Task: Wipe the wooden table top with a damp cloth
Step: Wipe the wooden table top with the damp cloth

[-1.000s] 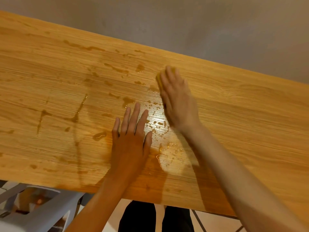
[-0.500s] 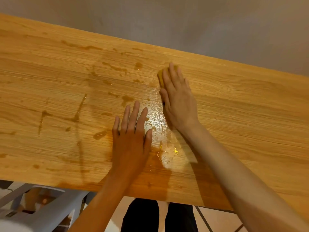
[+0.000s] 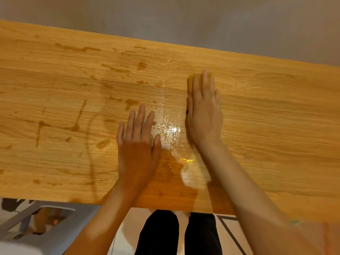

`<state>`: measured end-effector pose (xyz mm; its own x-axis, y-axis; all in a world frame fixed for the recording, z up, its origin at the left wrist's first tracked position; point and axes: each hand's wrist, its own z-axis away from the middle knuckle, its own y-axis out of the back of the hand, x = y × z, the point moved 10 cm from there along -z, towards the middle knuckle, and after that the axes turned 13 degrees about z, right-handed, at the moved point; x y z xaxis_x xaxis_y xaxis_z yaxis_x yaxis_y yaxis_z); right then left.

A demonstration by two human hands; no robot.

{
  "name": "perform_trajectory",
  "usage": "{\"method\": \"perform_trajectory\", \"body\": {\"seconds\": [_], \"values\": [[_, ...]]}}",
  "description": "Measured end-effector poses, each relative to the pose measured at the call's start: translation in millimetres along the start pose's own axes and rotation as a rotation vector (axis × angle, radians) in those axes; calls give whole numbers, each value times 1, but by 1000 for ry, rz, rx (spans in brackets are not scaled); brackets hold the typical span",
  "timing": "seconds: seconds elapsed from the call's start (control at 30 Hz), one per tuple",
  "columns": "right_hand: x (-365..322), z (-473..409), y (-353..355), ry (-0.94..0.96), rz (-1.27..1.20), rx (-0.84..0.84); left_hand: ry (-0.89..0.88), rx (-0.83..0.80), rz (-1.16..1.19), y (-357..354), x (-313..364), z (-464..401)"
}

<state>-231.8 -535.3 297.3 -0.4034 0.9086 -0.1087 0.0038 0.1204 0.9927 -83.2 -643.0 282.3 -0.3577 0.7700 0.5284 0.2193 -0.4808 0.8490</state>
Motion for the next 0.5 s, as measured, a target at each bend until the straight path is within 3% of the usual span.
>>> {"method": "perform_trajectory", "body": {"seconds": [0.1,0.2,0.27,0.4,0.43,0.5], "values": [[-15,110,3,93,-61,-83,-11,12,-17,1,0,-1],[-17,99,1,247,27,-98,-27,31,-41,2,3,-3],[2,44,-2,182,162,-65,-31,39,-45,3,4,-4],[53,-4,7,-246,-25,28,19,-34,133,2,0,-5],[43,10,5,-243,-29,31,21,-51,177,4,-1,-4],[4,51,2,-44,-27,-17,-14,-66,207,10,0,7]]}}
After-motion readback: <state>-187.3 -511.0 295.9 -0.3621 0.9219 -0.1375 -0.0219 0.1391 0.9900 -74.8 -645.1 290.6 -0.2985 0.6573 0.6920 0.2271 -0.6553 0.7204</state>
